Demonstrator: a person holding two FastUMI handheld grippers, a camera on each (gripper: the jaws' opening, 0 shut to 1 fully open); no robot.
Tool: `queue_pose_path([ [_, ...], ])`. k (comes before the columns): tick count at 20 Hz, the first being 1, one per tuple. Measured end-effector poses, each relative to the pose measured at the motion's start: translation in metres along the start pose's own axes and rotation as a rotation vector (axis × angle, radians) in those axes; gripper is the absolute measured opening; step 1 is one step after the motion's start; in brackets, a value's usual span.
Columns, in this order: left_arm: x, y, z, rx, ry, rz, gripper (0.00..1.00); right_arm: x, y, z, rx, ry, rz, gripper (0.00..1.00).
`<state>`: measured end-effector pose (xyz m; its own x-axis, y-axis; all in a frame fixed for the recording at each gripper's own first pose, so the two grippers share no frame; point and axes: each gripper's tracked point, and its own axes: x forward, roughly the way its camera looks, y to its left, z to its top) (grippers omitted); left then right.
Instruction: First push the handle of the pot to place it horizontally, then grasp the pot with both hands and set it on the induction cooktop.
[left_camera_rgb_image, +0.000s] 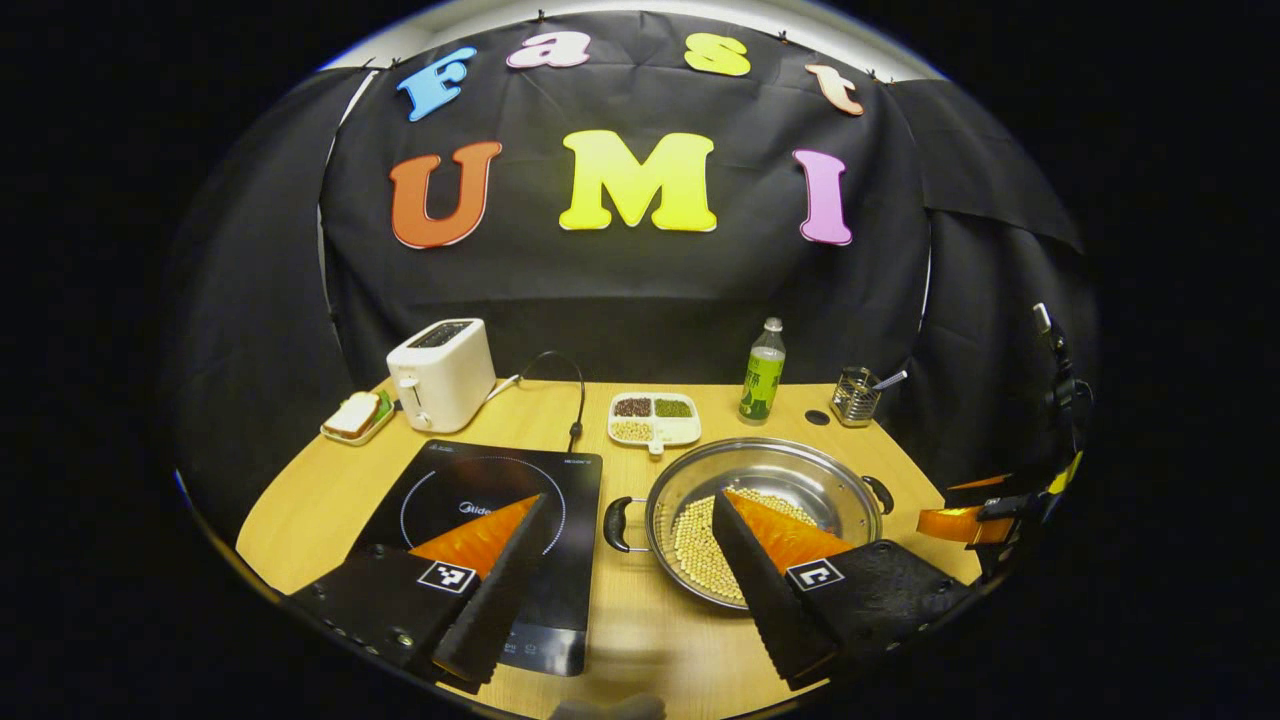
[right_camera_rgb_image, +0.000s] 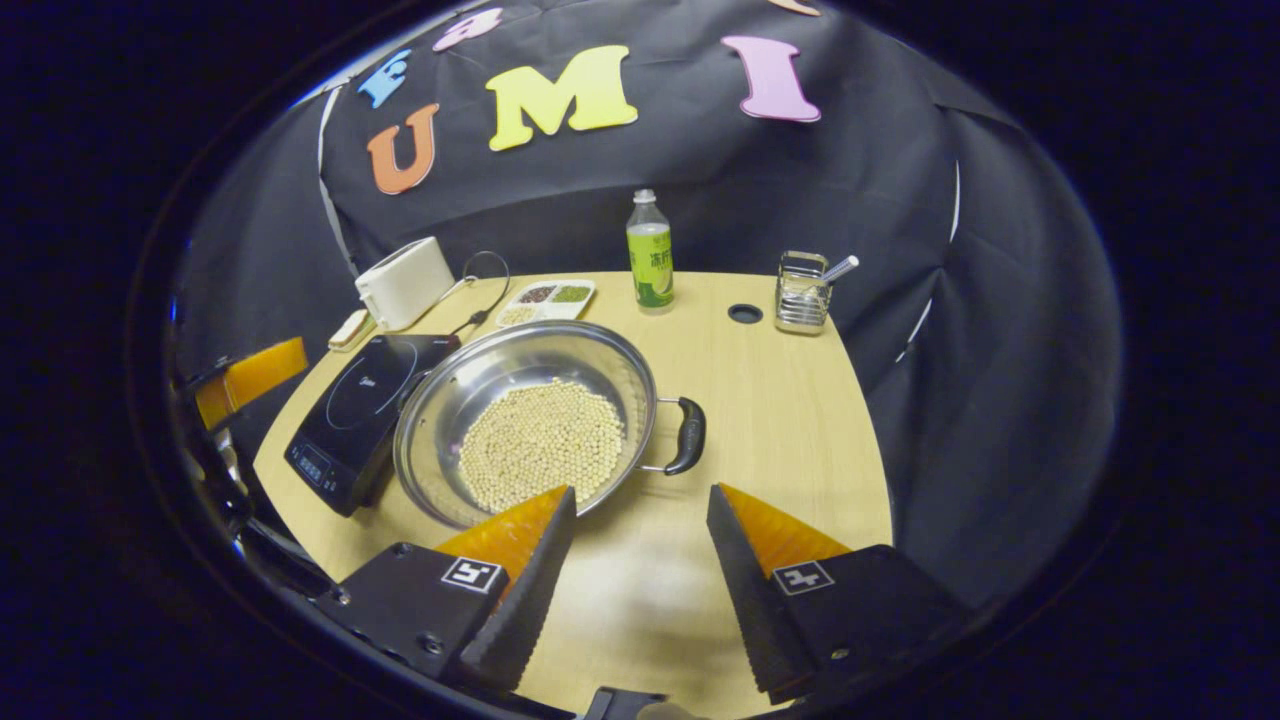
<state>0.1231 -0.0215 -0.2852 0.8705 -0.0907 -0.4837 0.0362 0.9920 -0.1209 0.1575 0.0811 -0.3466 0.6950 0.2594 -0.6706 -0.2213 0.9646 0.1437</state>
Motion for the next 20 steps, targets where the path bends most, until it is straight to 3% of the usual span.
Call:
queue_pose_path([
  [12, 0.093, -0.006, -0.064, 0.007, 0.186, -0.011, 0.97, 0.063, -0.011, 0.002, 0.047, 0.096, 0.004, 0.81],
  [20, 0.121, -0.012, -0.080, -0.005, 0.245, -0.001, 0.98, 0.094, -0.018, 0.006, 0.036, 0.142, -0.009, 0.81],
])
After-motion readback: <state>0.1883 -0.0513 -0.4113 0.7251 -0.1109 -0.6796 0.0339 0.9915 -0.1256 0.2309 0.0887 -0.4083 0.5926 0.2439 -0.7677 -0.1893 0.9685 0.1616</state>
